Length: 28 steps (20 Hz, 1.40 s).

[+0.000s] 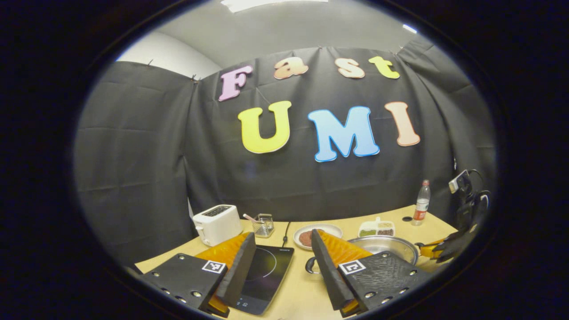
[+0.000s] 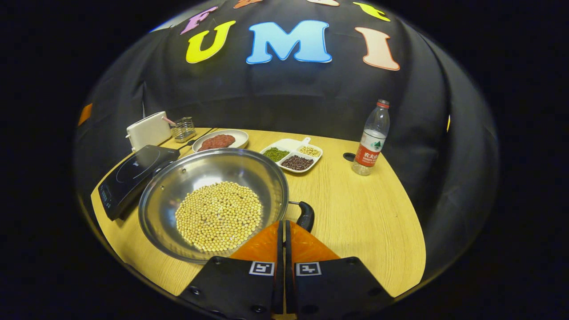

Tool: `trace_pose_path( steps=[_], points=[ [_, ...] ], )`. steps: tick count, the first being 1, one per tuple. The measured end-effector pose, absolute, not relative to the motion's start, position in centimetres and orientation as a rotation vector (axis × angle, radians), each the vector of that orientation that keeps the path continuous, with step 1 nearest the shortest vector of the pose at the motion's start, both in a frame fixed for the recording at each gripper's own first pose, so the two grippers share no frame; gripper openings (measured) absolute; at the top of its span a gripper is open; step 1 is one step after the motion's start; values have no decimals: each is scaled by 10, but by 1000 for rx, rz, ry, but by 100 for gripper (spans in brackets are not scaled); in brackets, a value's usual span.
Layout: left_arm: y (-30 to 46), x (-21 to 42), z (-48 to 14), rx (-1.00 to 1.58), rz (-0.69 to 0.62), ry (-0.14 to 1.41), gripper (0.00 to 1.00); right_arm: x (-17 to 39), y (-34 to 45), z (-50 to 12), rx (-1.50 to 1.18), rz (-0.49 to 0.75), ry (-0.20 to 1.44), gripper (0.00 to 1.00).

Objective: First push the handle of the pot to place it horizontally, then grasp the pot with both hands and set it on the induction cooktop.

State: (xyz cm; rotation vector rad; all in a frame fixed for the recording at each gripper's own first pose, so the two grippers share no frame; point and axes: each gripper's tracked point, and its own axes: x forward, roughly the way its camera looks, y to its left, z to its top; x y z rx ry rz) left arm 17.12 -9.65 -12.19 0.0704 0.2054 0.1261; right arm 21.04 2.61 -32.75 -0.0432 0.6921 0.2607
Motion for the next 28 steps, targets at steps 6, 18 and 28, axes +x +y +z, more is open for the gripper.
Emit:
trace_pose_path(
  steps=[6,18,28],
  points=[
    [-90,197,-143,61,17,227,77,207,11,-278,42,129,580,70],
    [-112,251,-218,-1,-231,389,75,186,31,-268,24,45,602,98],
    [-135,278,-292,-28,-321,552,75,197,35,-294,14,2,665,94]
  ],
)
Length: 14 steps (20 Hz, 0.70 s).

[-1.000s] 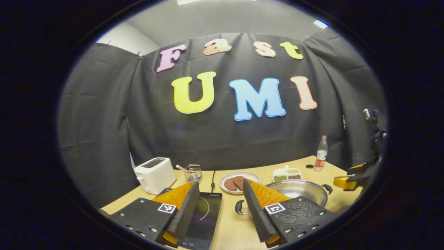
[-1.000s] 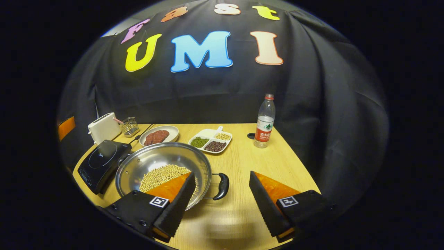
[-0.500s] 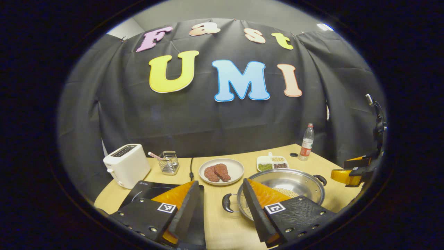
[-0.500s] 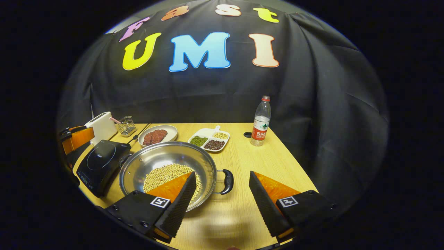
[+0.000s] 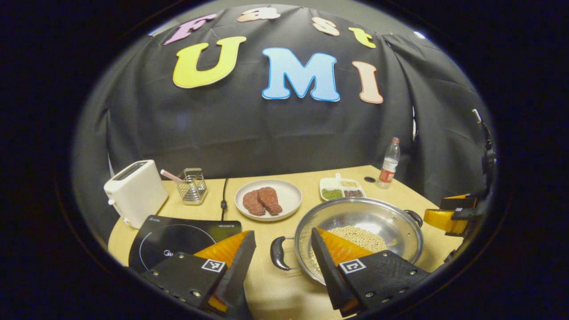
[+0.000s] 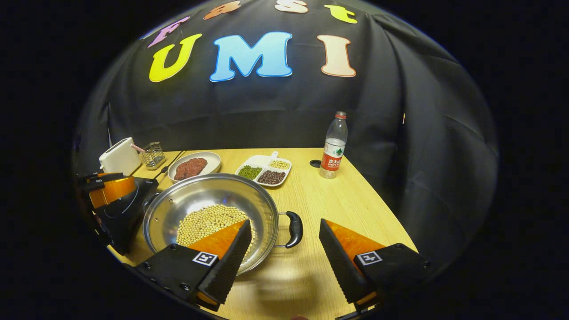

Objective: First push the handle of the pot to place it horizontally, then grasp the pot with both hands and set it on the induction cooktop.

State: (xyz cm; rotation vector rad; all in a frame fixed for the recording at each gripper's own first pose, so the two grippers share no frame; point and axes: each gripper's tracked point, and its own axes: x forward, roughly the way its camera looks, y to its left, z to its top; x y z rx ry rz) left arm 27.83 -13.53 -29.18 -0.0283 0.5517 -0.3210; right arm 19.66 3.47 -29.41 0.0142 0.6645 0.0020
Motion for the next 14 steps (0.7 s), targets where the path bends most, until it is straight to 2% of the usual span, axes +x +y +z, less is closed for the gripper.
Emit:
trace_pose_path(
  steps=[2,3,5,6,7,9,10,11,12,14],
  points=[
    [-140,281,-306,-27,-335,584,78,198,36,-300,14,5,687,94],
    [-143,281,-313,-20,-338,600,78,199,36,-303,12,4,692,98],
    [-147,285,-327,-9,-345,627,78,203,38,-307,14,6,703,98],
    [-150,286,-333,-6,-349,640,75,205,38,-310,15,6,709,98],
    [-153,288,-340,-5,-353,655,78,207,38,-314,16,7,720,98],
    [-155,290,-353,-4,-353,683,75,210,37,-321,15,-6,746,98],
    [-155,290,-358,0,-352,699,75,211,36,-326,16,-14,756,94],
    [-156,291,-363,0,-355,710,75,213,35,-329,15,-20,766,98],
    [-156,292,-367,0,-356,718,78,214,34,-332,15,-24,773,98],
    [-157,292,-374,1,-355,732,78,219,32,-339,20,-29,791,98]
  ],
)
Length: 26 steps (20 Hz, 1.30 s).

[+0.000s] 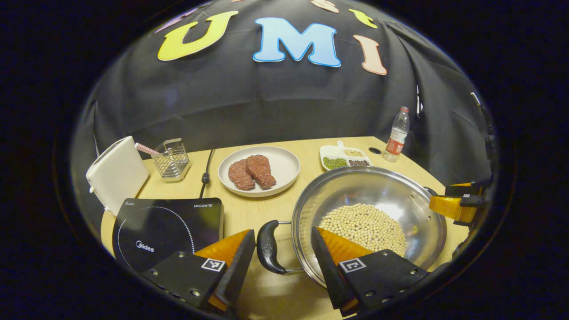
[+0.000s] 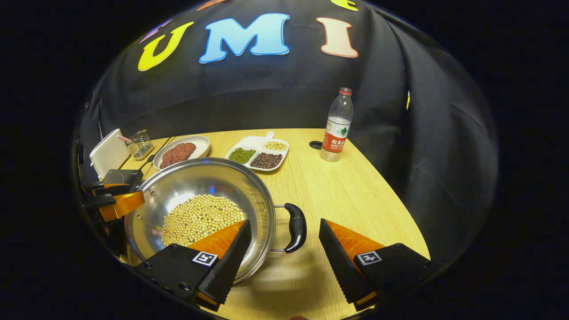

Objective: First push the handle of the pot to place it horizontally, then grasp the pot with both hands and set it on the induction cooktop.

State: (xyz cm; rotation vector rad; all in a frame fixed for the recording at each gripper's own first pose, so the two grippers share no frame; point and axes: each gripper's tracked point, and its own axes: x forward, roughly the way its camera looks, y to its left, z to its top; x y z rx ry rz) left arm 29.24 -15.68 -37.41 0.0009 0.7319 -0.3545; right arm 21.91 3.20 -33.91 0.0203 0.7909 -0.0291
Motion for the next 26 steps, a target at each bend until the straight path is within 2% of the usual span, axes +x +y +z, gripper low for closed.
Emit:
trace_pose_path(
  steps=[1,2,3,5,6,7,8,11,14,15,16,18,19,20,21,22,23,25,26],
  points=[
    [-158,293,-377,5,-354,742,78,222,31,-343,27,-31,803,98],
    [-157,294,-381,8,-351,750,78,224,30,-348,35,-35,815,94],
    [-158,295,-383,8,-350,756,78,226,30,-352,48,-36,827,98],
    [-161,292,-385,7,-350,766,78,231,30,-360,79,-35,854,98],
    [-160,293,-386,10,-348,769,78,232,29,-364,92,-37,864,94],
    [-161,294,-387,12,-347,770,78,234,29,-366,107,-37,872,98],
    [-162,295,-389,13,-347,774,78,234,30,-367,122,-31,880,98],
    [-162,294,-397,18,-348,801,77,236,31,-371,135,-25,890,76],
    [-163,291,-402,5,-343,819,77,236,32,-370,135,-18,893,71],
    [-161,292,-405,13,-331,828,77,236,32,-370,133,-14,893,63],
    [-159,293,-404,1,-323,826,70,235,33,-370,133,-11,893,63],
    [-158,293,-405,-26,-310,838,62,235,33,-370,129,-2,893,58],
    [-159,295,-403,-42,-301,836,63,235,34,-372,128,5,896,57],
    [-158,295,-404,-53,-294,836,60,235,35,-371,135,8,894,57],
    [-159,295,-403,-57,-292,837,55,234,35,-370,129,13,895,48],
    [-159,294,-403,-59,-290,838,57,235,34,-367,124,9,883,48],
    [-159,292,-404,-65,-290,839,53,234,34,-365,107,12,882,51],
    [-159,292,-404,-78,-282,831,59,235,32,-357,87,13,867,48],
    [-158,293,-401,-74,-283,822,56,234,31,-355,84,12,872,48]
  ],
)
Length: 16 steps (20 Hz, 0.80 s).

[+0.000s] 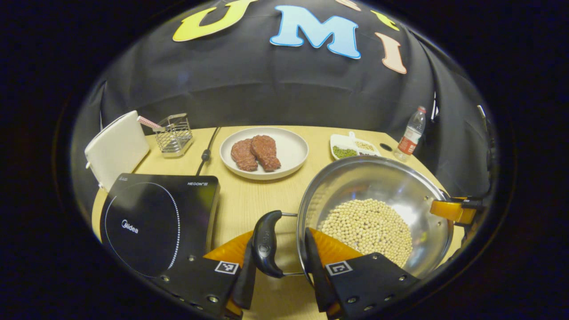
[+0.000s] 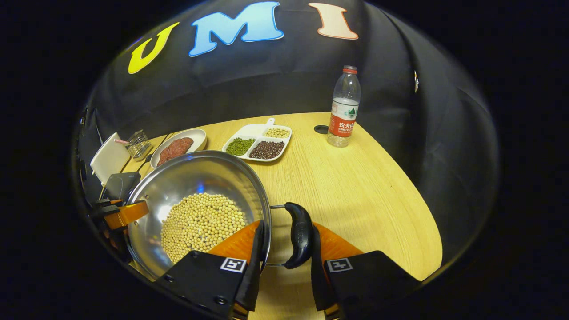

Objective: First push the handle of the pot to place it horizontally, then grasp the pot with both hands and set it on the induction cooktop.

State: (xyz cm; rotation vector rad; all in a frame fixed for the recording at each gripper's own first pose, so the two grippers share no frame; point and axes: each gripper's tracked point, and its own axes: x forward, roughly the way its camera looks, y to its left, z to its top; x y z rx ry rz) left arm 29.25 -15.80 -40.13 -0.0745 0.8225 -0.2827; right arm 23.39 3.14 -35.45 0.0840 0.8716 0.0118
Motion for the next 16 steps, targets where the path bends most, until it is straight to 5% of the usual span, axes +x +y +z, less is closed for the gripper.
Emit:
trace_pose_path(
  steps=[16],
  points=[
    [-67,283,-331,-78,-234,776,55,216,110,-296,134,75,837,51]
  ],
)
